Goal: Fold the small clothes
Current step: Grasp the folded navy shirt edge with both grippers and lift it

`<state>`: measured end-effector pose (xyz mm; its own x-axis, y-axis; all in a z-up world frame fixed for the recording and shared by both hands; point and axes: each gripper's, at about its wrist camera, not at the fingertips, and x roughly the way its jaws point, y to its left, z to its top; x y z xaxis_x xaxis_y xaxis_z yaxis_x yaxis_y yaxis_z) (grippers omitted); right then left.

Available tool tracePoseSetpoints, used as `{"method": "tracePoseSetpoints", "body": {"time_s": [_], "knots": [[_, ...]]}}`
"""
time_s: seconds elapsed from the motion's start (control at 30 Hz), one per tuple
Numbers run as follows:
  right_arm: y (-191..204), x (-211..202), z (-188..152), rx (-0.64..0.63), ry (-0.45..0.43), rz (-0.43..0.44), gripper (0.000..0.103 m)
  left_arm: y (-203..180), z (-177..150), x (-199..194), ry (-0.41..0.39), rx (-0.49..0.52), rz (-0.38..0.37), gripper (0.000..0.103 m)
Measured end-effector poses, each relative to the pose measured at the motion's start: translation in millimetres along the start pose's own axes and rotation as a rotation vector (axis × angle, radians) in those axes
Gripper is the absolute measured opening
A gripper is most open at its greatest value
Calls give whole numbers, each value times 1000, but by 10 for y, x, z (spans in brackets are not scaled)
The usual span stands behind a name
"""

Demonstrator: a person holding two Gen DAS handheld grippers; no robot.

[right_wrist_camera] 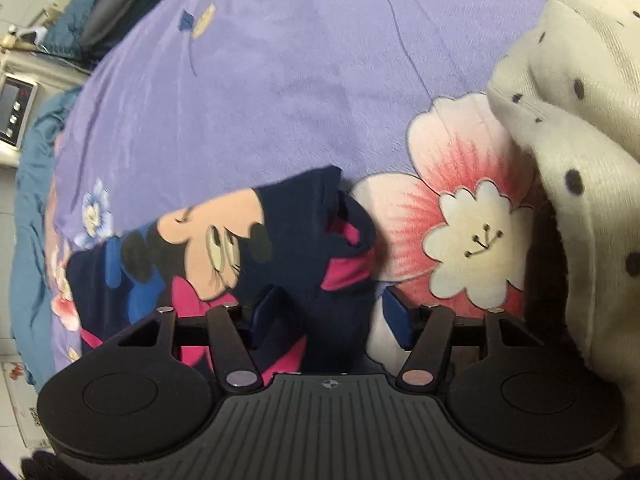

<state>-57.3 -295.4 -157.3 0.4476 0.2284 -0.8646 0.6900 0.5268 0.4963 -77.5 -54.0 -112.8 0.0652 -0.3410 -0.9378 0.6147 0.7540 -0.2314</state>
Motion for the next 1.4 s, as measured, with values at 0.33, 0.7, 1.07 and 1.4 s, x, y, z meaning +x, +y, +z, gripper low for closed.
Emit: {"method": "tracePoseSetpoints", "body": {"time_s": [0.33, 0.7, 1.07, 1.4], "knots": [[-24, 82, 49, 13, -26, 90, 17, 0, 61, 43, 36, 76, -15, 59], [500, -241, 56, -4, -31, 183, 12, 450, 166, -376, -43, 13, -113, 57], [2114, -3, -27, -174, 67, 370, 11, 1845, 152, -1052, -174, -274, -2, 55], [3089, 888, -206, -313, 158, 256, 15, 2726, 134, -842, -142, -454, -4, 56]]}}
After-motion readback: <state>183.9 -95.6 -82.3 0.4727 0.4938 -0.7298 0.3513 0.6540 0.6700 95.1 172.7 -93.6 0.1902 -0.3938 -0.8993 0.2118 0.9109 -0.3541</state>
